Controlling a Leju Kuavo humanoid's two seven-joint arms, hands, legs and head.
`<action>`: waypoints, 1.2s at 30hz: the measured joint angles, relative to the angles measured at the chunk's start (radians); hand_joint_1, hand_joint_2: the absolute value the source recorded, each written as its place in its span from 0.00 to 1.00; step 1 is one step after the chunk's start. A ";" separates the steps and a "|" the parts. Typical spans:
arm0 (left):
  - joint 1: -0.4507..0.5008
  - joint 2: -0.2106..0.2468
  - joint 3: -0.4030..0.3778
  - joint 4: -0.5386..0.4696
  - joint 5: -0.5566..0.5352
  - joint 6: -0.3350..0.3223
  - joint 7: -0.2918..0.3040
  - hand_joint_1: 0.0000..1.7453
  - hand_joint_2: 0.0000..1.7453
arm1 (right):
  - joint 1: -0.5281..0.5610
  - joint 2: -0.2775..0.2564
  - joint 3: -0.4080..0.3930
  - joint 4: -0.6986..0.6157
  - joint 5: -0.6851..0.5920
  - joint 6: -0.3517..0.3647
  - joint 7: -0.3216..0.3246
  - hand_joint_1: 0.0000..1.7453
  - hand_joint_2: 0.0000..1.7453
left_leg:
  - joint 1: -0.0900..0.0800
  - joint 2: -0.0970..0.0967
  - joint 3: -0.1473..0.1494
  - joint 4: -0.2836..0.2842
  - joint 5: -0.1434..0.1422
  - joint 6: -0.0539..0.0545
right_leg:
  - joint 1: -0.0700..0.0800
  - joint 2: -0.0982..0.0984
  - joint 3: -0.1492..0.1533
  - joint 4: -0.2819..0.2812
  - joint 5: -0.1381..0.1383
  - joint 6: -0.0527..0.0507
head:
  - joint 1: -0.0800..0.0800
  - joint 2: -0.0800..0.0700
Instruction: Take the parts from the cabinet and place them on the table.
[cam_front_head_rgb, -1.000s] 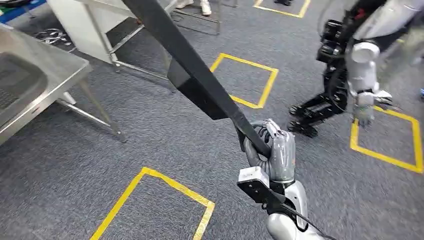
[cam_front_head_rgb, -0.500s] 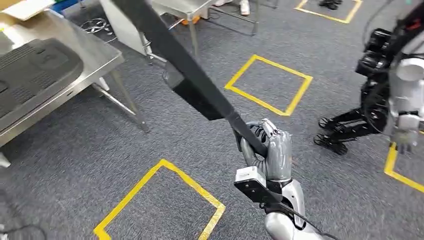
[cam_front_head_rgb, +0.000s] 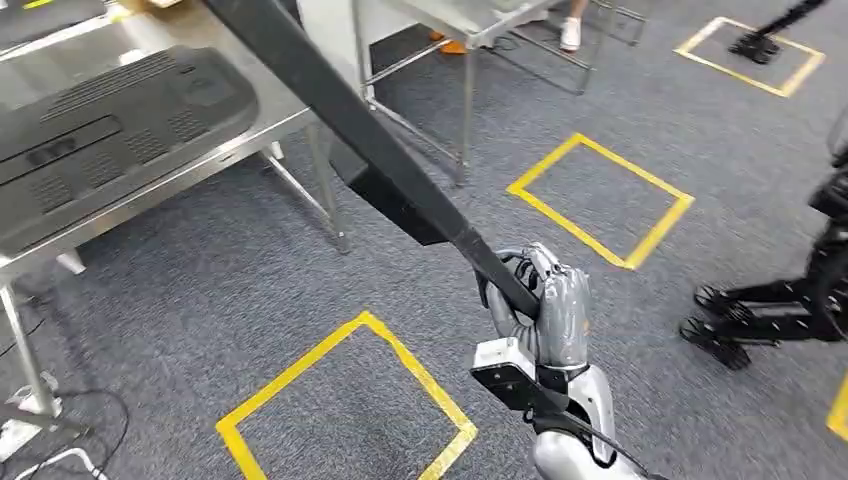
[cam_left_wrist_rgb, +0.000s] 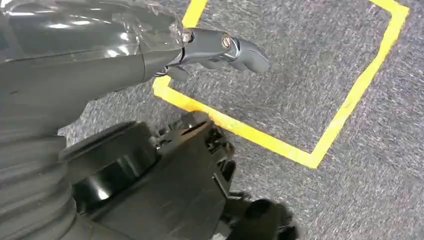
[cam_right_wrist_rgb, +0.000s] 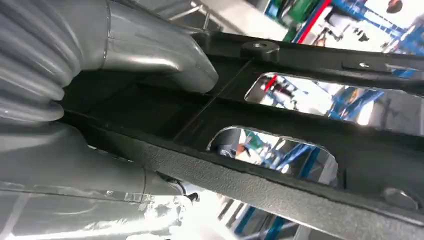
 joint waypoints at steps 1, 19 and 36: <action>0.000 0.000 0.000 -0.001 0.000 -0.001 0.000 0.00 1.00 | -0.001 0.000 0.000 0.000 0.000 0.000 0.001 1.00 1.00 | 0.002 -0.016 0.002 0.004 -0.003 -0.004 | -0.002 0.005 0.035 -0.088 0.058 -0.001 | 0.005 0.000; 0.004 0.006 0.000 -0.009 0.011 -0.039 -0.012 0.00 1.00 | -0.010 -0.005 0.000 -0.006 0.000 0.000 0.014 1.00 1.00 | 0.004 0.127 -0.018 0.027 -0.006 -0.048 | 0.000 -0.093 0.154 -0.282 0.092 -0.025 | -0.021 0.000; 0.005 0.009 0.000 -0.010 0.011 -0.061 -0.023 0.00 1.00 | -0.008 -0.006 0.005 -0.009 0.003 0.000 0.013 1.00 1.00 | 0.012 -0.074 -0.016 0.035 -0.021 -0.034 | -0.004 0.073 0.110 -0.259 0.109 -0.011 | 0.020 0.000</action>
